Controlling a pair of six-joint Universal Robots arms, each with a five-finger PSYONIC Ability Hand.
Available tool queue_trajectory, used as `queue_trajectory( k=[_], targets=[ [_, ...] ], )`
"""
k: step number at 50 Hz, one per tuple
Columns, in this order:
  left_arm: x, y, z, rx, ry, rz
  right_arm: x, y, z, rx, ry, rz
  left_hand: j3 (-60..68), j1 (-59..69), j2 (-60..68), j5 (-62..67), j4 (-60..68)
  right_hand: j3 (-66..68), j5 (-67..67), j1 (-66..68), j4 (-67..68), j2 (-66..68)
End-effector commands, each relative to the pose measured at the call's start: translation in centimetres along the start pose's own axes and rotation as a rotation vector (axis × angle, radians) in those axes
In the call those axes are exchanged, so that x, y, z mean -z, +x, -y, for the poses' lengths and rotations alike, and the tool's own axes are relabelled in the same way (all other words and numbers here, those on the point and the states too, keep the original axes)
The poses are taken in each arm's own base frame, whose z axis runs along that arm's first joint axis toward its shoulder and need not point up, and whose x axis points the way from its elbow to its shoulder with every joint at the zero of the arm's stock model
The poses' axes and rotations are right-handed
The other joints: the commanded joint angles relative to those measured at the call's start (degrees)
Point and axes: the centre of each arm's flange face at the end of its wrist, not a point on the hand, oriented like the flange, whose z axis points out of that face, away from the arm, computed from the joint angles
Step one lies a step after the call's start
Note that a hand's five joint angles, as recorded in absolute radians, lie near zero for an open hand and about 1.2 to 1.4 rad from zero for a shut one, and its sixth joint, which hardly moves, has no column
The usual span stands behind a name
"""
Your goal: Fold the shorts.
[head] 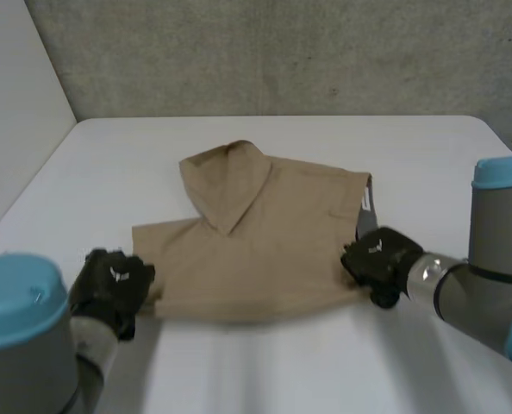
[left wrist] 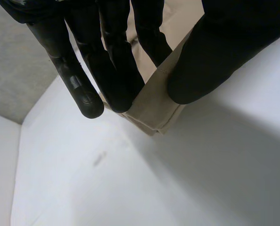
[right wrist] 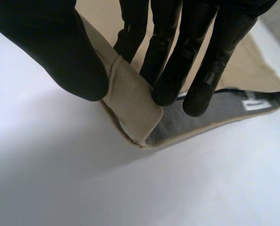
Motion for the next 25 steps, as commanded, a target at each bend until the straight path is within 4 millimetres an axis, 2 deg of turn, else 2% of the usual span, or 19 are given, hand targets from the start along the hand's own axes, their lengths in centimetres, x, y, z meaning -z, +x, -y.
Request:
queue_trajectory(
  k=[1,7,9,10,11,13,14,20,23,25],
  targets=[
    [3.6,1.3,-2.7,-0.156,-0.054,-0.085,3.4,-1.8,-2.1,0.071,-0.089,0.057,11.5,14.3,11.2,13.1,11.1,10.8,13.3,23.4,11.7,12.3],
    [4.4,1.3,-3.3,-0.17,-0.059,-0.086,4.7,-2.1,-2.9,0.07,-0.105,0.051,11.5,14.3,11.2,13.1,11.1,10.8,13.3,23.4,11.7,12.3],
    [4.4,1.1,-3.1,-0.167,-0.053,-0.081,4.8,-2.2,-2.9,0.068,-0.1,0.059,-1.7,1.1,-2.0,-0.1,-2.1,10.8,13.3,23.4,11.7,12.3],
    [4.4,1.0,-2.8,-0.163,-0.038,-0.077,4.8,-2.4,-2.9,0.064,-0.088,0.071,-24.9,-22.1,-25.2,-23.3,-25.3,10.8,13.3,23.4,11.7,12.3],
    [4.4,1.0,-2.6,-0.161,-0.033,-0.074,4.7,-2.4,-2.9,0.059,-0.08,0.075,-36.0,-33.2,-36.3,-34.4,-36.4,10.8,13.3,23.4,11.7,12.3],
    [4.2,0.7,-2.1,-0.151,-0.011,-0.062,4.6,-2.4,-3.0,0.05,-0.061,0.085,-45.2,-42.3,-45.4,-43.5,-45.5,10.8,13.3,23.4,11.7,12.3],
    [3.8,0.3,-1.0,-0.129,0.027,-0.04,4.5,-2.5,-3.0,0.041,-0.039,0.092,-49.0,-46.2,-49.3,-47.4,-49.4,10.8,13.3,23.4,11.7,12.3],
    [1.3,-1.3,3.1,-0.051,0.183,0.018,4.1,-2.7,-3.2,0.04,0.008,0.085,-48.9,-46.1,-49.2,-47.3,-49.3,10.8,13.3,23.4,11.7,12.3],
    [-1.1,-1.9,4.6,-0.027,0.252,0.013,4.0,-2.7,-3.3,0.042,0.014,0.078,-46.2,-43.4,-46.5,-44.6,-46.6,10.8,13.3,23.4,11.7,12.3],
    [-3.5,-2.6,5.7,-0.009,0.308,0.016,3.9,-2.9,-3.3,0.043,0.017,0.083,-44.0,-41.2,-44.3,-42.4,-44.4,10.8,13.3,23.4,11.7,12.3]
  ],
)
